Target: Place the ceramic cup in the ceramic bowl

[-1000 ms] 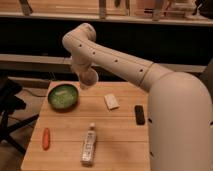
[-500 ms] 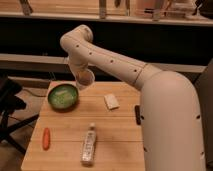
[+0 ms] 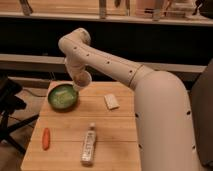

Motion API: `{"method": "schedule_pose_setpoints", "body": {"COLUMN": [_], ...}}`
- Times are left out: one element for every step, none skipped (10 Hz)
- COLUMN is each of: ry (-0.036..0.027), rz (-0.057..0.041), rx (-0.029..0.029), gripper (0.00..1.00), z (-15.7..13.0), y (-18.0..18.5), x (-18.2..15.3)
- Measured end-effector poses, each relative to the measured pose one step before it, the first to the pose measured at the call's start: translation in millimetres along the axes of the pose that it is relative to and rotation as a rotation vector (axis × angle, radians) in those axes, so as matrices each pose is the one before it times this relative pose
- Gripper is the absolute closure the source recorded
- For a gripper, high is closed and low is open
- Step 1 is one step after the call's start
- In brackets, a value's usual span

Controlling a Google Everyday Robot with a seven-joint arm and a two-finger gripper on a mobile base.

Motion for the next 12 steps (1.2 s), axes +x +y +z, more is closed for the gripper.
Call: {"method": "schedule_pose_setpoints", "body": {"ry": [-0.00397,-0.00338,-0.00735,-0.00614,0.00441,0.00159,-0.00327,-0.003,-0.00262,-0.00027,-0.00237,-0.00235], "rz": [-0.00687,-0.00576,-0.00878,-0.01062,-0.00494,-0.00769,-0.01297,-0.00914,-0.0085,-0.00832,-0.00743,-0.00777], "rx": [0.0012,-0.00054,0.00262,0.0034,0.00299,0.00341,0.00195,0.00312,0.00154,0.00347,0.00147,0.00397], "gripper": [1.0,1.0,1.0,1.0,1.0,1.0,1.0,1.0,1.0,1.0,1.0,1.0], "z": [4.54,7.51,4.35,3.47,2.07,1.88,4.52,2.82,3.21,1.82,2.24,1.57], "y": [-2.73,-2.96,-5.3,-3.68,-0.88,-0.89,-4.89,-6.2,-3.14,-1.04,-0.84,-1.48], "x": [-1.31,-1.68,-4.74,-3.39,1.06,-0.98,-6.36,-5.08,-3.31,0.15,-0.38,-0.05]}}
